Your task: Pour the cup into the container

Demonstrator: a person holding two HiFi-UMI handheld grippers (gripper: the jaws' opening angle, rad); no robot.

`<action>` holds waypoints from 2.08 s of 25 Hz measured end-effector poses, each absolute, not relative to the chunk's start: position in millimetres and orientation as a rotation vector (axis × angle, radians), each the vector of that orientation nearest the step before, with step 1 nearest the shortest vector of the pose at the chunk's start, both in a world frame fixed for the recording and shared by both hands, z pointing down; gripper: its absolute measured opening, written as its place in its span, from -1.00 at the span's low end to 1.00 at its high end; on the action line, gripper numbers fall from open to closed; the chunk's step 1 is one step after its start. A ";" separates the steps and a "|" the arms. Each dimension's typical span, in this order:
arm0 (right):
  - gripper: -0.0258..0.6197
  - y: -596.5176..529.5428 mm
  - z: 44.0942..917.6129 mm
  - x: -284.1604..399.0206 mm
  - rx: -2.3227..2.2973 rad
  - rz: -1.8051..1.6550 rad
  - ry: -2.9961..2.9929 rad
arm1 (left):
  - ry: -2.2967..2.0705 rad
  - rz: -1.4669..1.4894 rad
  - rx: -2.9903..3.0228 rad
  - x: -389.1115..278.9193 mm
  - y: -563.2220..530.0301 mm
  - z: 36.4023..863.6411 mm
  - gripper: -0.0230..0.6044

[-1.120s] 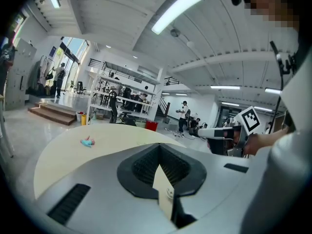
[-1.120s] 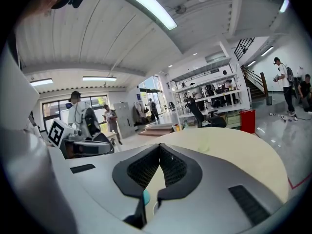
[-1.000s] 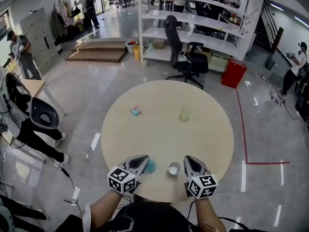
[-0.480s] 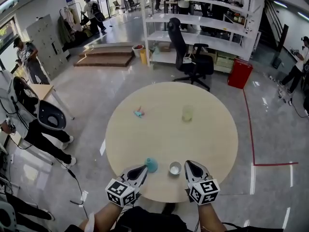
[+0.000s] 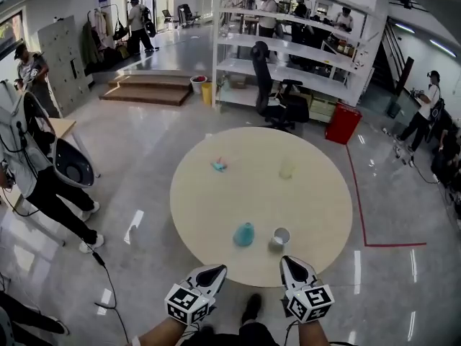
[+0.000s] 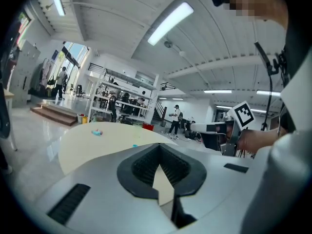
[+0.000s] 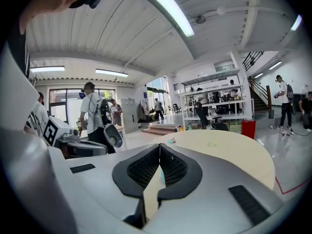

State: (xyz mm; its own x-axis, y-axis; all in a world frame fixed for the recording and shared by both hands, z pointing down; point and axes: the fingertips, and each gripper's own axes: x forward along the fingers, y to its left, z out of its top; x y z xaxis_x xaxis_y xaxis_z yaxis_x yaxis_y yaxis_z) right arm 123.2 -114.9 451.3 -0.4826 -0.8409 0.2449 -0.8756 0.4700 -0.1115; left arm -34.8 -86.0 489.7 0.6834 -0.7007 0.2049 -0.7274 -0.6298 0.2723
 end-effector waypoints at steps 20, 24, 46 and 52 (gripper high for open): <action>-0.90 107.1 434.4 119.0 1.540 0.325 -2.597 | -1.040 0.046 2.628 -34.4 103.4 450.9 -0.93; -0.90 165.8 427.9 140.7 1.469 0.289 -2.628 | -1.074 0.016 2.606 -2.0 159.0 442.0 -0.93; -0.90 376.9 429.1 111.1 1.536 0.315 -2.626 | -1.093 0.058 2.610 -40.6 404.1 445.5 -0.93; -0.90 455.5 434.8 58.7 1.578 0.354 -2.569 | -1.125 0.047 2.592 -107.3 479.9 454.1 -0.93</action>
